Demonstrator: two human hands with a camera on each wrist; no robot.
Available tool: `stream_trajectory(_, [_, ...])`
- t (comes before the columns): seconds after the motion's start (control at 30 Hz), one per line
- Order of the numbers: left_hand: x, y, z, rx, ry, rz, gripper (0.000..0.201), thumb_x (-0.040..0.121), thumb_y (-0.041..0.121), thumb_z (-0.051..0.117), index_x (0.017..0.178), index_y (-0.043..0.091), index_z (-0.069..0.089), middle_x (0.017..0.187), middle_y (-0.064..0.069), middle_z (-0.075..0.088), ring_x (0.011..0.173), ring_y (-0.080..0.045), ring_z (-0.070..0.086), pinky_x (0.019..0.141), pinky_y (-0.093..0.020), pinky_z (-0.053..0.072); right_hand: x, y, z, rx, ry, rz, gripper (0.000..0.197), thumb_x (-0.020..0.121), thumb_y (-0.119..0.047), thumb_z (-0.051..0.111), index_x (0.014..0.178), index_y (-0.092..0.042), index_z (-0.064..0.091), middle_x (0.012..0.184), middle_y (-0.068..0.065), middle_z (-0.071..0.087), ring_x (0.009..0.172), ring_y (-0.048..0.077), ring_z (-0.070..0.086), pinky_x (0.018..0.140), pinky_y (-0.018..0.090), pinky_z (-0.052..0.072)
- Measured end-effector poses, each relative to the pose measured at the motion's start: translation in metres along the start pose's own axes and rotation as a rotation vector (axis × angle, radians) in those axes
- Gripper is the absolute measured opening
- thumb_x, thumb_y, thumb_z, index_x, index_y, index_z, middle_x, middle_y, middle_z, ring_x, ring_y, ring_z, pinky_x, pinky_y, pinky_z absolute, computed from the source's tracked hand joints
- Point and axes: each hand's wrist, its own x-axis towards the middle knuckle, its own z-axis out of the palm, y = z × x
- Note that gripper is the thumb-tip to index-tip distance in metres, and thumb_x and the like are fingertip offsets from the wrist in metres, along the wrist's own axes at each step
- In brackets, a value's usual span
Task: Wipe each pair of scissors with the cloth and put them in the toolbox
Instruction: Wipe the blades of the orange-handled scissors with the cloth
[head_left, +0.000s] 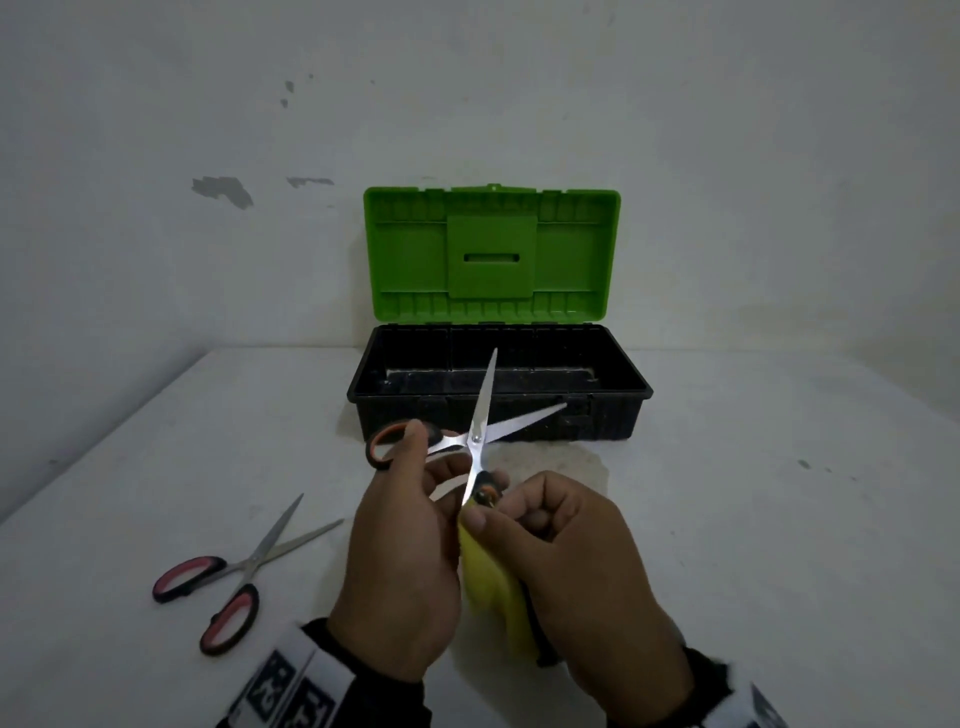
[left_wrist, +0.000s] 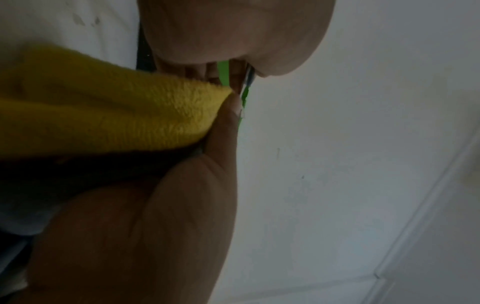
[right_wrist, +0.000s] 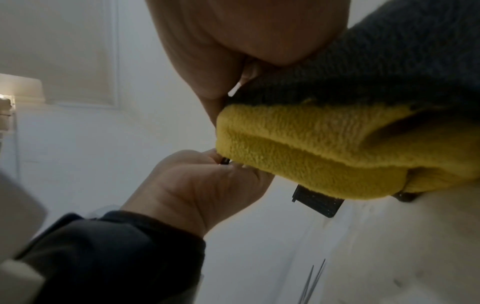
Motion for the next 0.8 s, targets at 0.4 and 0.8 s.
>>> stream_trajectory(0.4, [0.001, 0.012, -0.006, 0.18, 0.152, 0.255, 0.03, 0.095, 0.049, 0.046, 0.089, 0.022, 0.059, 0.084, -0.004, 0.052, 0.043, -0.015, 0.052, 0.054, -0.033, 0.046, 0.001, -0.018, -0.067, -0.099, -0.034, -0.079, 0.021, 0.067, -0.03, 0.082, 0.07, -0.014, 0.069, 0.061, 0.003, 0.071, 0.053, 0.012, 0.061, 0.052, 0.018, 0.046])
stream_trajectory(0.8, [-0.007, -0.001, -0.006, 0.404, 0.026, 0.302, 0.038, 0.096, 0.048, 0.045, 0.074, 0.017, 0.05, 0.046, 0.015, 0.044, 0.042, -0.016, 0.045, 0.039, -0.022, 0.036, 0.039, -0.02, -0.067, -0.286, 0.15, -0.34, 0.016, 0.073, -0.029, 0.084, 0.068, -0.021, 0.071, 0.064, -0.003, 0.069, 0.055, 0.006, 0.058, 0.05, 0.016, 0.045])
